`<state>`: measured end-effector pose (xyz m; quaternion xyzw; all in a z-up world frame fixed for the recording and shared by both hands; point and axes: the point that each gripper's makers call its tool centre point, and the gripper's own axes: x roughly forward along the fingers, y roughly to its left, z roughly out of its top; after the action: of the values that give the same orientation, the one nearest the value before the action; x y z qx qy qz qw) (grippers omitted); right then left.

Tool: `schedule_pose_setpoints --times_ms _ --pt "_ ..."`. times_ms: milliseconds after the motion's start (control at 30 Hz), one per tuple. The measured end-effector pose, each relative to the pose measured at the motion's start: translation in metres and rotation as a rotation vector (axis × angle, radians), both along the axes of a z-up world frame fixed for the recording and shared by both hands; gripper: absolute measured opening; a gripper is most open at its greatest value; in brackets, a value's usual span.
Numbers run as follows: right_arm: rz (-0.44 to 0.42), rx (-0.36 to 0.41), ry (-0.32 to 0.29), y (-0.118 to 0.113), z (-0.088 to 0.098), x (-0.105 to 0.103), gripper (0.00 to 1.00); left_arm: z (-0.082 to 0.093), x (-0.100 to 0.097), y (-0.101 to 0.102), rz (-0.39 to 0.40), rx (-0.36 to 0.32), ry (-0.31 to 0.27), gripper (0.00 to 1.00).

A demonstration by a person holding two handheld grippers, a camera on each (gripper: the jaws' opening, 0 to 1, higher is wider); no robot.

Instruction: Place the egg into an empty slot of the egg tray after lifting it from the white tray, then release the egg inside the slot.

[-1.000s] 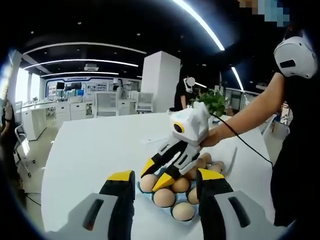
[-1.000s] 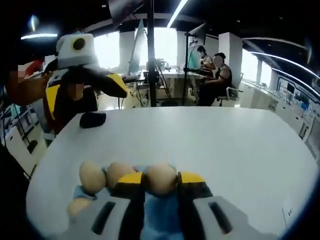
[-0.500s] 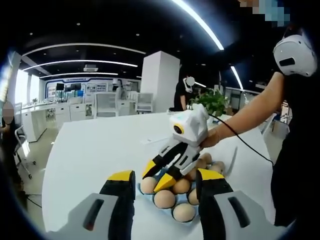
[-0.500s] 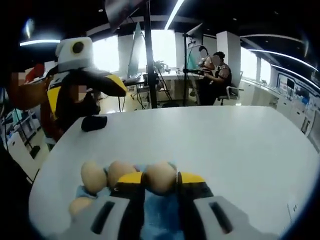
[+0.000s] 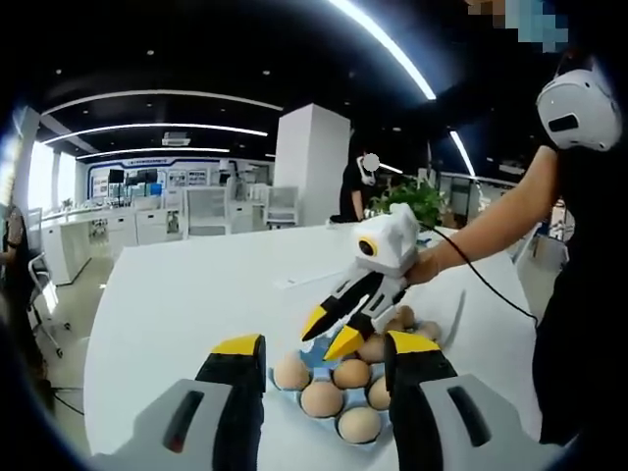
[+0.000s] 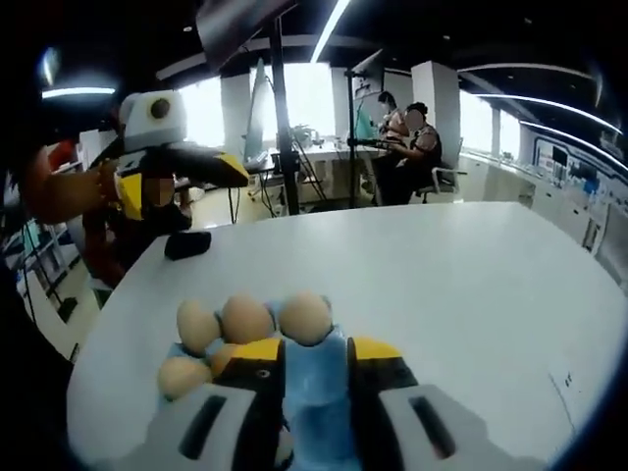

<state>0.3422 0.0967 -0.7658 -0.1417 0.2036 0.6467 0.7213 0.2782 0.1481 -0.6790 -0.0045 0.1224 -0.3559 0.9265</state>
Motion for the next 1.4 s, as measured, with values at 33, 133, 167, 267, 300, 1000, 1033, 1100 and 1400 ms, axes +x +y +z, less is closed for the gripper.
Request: schedule_pose_setpoints --times_ms 33,133,167,267,300,1000,1033,1100,1400 --pt "-0.005 0.003 0.001 -0.001 0.0 0.0 0.25 0.0 0.0 0.0 -0.001 -0.001 0.001 0.49" --pt "-0.017 0.013 0.007 -0.009 0.002 0.0 0.25 0.0 -0.001 -0.001 -0.003 0.001 0.0 0.49" --pt "-0.019 0.002 0.003 -0.013 0.0 -0.001 0.25 0.0 -0.001 -0.002 -0.001 -0.003 0.002 0.49" --pt "-0.025 0.003 0.004 -0.02 0.001 -0.002 0.25 0.0 -0.001 -0.002 -0.004 -0.001 0.003 0.49" --pt "-0.028 0.004 0.001 -0.023 0.002 -0.001 0.25 0.0 -0.001 -0.002 -0.006 0.002 0.004 0.49" --pt "-0.199 0.011 0.004 -0.108 0.008 0.018 0.24 0.001 0.001 -0.009 -0.018 -0.002 0.002 0.48" --pt "-0.207 0.01 0.0 -0.112 0.008 0.019 0.24 0.001 0.001 -0.009 -0.018 -0.001 0.001 0.48" --pt "-0.229 0.01 -0.002 -0.119 0.009 0.022 0.24 0.001 0.001 -0.01 -0.019 -0.002 0.002 0.48" --pt "-0.291 -0.004 -0.005 -0.15 0.007 0.029 0.24 0.002 0.001 -0.011 -0.023 -0.003 0.001 0.48"
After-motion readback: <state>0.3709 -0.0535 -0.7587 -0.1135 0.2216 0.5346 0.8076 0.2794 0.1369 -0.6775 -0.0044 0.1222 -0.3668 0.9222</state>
